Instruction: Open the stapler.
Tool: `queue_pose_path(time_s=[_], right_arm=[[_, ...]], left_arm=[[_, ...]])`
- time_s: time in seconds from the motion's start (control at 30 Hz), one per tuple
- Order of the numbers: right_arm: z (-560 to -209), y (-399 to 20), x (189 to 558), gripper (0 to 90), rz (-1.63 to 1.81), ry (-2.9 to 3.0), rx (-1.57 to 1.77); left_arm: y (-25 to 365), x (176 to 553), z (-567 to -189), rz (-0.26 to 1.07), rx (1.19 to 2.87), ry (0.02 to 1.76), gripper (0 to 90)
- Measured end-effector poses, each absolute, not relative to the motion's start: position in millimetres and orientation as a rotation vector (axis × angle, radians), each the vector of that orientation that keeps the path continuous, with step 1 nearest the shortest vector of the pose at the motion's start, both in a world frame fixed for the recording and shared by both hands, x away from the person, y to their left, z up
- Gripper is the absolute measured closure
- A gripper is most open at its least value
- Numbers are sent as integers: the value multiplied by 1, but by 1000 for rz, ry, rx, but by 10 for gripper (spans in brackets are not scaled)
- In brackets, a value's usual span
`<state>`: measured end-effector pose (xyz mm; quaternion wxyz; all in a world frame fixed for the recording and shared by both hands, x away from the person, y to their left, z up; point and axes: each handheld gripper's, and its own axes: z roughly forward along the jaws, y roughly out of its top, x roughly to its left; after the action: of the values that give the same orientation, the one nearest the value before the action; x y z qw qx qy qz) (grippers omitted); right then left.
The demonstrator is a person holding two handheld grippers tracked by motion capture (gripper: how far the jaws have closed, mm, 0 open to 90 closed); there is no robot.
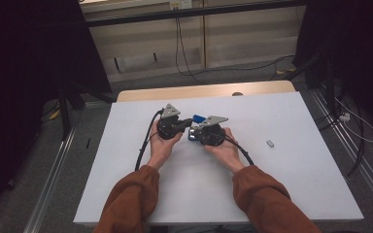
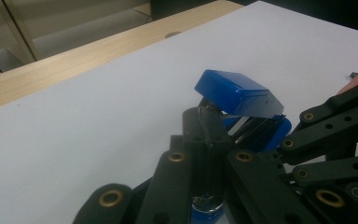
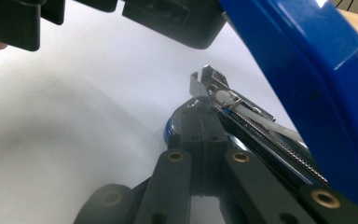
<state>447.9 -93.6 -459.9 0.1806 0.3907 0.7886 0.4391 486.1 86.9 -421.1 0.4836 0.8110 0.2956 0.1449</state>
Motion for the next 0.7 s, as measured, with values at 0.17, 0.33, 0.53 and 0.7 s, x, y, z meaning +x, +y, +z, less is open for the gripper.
queue_pose_path(time_s=[0.17, 0.33, 0.53, 0.7], right_arm=[[-460, -93, 448, 900, 1235, 2219, 1100], [-460, -95, 449, 900, 1248, 2211, 1125], [-460, -93, 448, 900, 1247, 2218, 1108], [-460, -93, 448, 900, 1260, 2205, 1114]], left_arm=[[86, 486, -420, 342, 1964, 721, 900], [85, 485, -418, 365, 1972, 702, 900], [85, 486, -418, 356, 1963, 709, 900], [85, 486, -418, 357, 1965, 710, 900]])
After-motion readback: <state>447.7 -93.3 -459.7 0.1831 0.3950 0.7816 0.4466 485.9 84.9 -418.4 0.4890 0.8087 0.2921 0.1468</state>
